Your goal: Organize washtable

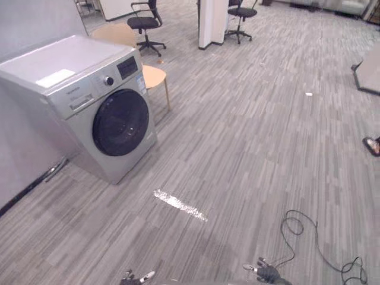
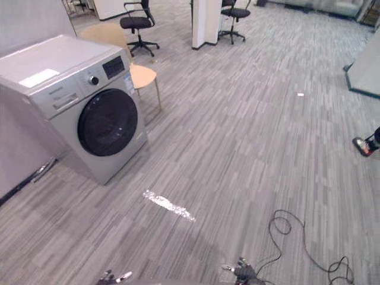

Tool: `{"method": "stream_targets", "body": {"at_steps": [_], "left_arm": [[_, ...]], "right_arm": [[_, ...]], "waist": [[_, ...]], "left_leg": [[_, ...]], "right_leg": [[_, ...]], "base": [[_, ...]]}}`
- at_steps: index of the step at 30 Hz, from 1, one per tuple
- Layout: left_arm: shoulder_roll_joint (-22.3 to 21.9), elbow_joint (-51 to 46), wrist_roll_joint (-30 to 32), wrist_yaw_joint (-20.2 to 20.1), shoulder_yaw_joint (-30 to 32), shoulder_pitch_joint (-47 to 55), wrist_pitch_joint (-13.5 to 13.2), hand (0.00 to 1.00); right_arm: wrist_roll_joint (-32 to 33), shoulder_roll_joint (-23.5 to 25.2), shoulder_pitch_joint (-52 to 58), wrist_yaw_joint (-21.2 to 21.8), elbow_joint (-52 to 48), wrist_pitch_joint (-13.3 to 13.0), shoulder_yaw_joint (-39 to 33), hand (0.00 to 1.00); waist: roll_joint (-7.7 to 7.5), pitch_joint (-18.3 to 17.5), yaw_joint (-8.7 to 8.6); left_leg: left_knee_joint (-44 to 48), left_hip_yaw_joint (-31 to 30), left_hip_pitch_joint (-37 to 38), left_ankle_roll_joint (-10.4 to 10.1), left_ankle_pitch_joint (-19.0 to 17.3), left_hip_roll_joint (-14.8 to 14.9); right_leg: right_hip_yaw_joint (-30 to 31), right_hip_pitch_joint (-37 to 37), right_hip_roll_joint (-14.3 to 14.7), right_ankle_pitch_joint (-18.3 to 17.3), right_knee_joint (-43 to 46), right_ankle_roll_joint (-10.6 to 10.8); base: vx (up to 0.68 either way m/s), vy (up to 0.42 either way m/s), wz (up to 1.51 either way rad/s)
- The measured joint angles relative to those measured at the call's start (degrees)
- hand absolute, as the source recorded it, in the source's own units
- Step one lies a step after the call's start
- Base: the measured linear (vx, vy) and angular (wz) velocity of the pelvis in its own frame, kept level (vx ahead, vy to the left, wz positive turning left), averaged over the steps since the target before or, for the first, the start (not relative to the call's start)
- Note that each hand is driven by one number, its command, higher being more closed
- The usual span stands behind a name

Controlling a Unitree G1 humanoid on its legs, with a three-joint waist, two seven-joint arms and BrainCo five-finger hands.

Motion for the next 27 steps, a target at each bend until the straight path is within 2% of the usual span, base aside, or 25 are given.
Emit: {"method": "stream_targets", "body": {"at_steps": [2,3,6,14,17,20,27], "left_arm": [[-0.7,0.0,0.1,0.0,0.2,0.1,0.0,0.0],[-1.3,0.0,0.4,0.0,0.3,0.1,0.0,0.0],[-1.8,0.1,0.5,0.0,0.4,0.2,0.0,0.0],[-1.4,0.0,1.0,0.0,1.5,0.1,0.0,0.0],[-0.7,0.0,1.0,0.0,1.5,0.1,0.0,0.0],[-0.6,0.0,1.0,0.0,1.5,0.1,0.0,0.0],[-0.5,0.1,1.0,0.0,1.4,0.1,0.0,0.0]], "right_arm": [[0.0,-0.5,0.2,0.0,0.0,0.0,-0.2,0.0],[-0.1,-0.7,0.1,0.0,-0.1,0.0,-0.3,0.0],[-0.1,-1.3,0.3,-0.1,0.0,0.1,-0.4,0.0],[-0.2,-0.6,0.6,-0.1,0.6,0.2,-0.5,0.0],[-0.2,-0.4,0.5,-0.1,1.6,0.3,-0.6,0.0],[-0.2,-0.4,0.4,-0.2,2.1,0.2,-0.8,0.0],[-0.2,-0.3,0.3,-0.1,2.2,0.2,-0.8,0.0]], "waist": [[0.22,-0.9,-0.02],[1.23,-1.0,-0.05],[1.9,-1.4,-0.07],[0.26,-2.1,-0.14],[-0.95,-2.6,-0.15],[-1.05,-2.7,-0.13],[-1.22,-2.9,-0.18]], "left_leg": [[-0.8,0.1,0.0,0.0,0.0,0.1],[-1.7,0.2,-0.1,0.0,0.0,0.3],[-2.5,0.3,-0.7,0.0,0.0,0.3],[-3.9,0.7,1.4,-0.2,-0.1,-1.0],[-3.9,0.7,1.4,-0.2,-0.1,-1.8],[-3.9,0.7,1.6,-0.2,-0.1,-2.2],[-3.4,0.6,1.6,-0.2,-0.1,-3.9]], "right_leg": [[-0.1,0.9,0.7,0.8,-3.2,1.1],[-0.2,1.7,1.5,2.3,-6.3,1.3],[-0.6,3.7,2.5,5.1,-11.9,1.3],[-1.3,6.8,1.9,7.4,-16.3,1.6],[-1.3,6.9,1.2,7.8,-16.3,1.8],[-1.3,6.9,0.9,9.0,-16.4,1.6],[-1.2,6.9,-0.6,9.2,-16.4,1.4]], "base": [[0.09,0.008,-0.06],[0.05,0.014,-0.09],[0.09,0.017,-0.05],[0.06,0.043,-0.01],[0.04,0.043,0.0],[0.01,0.031,-0.04],[0.0,-0.003,-0.03]]}}
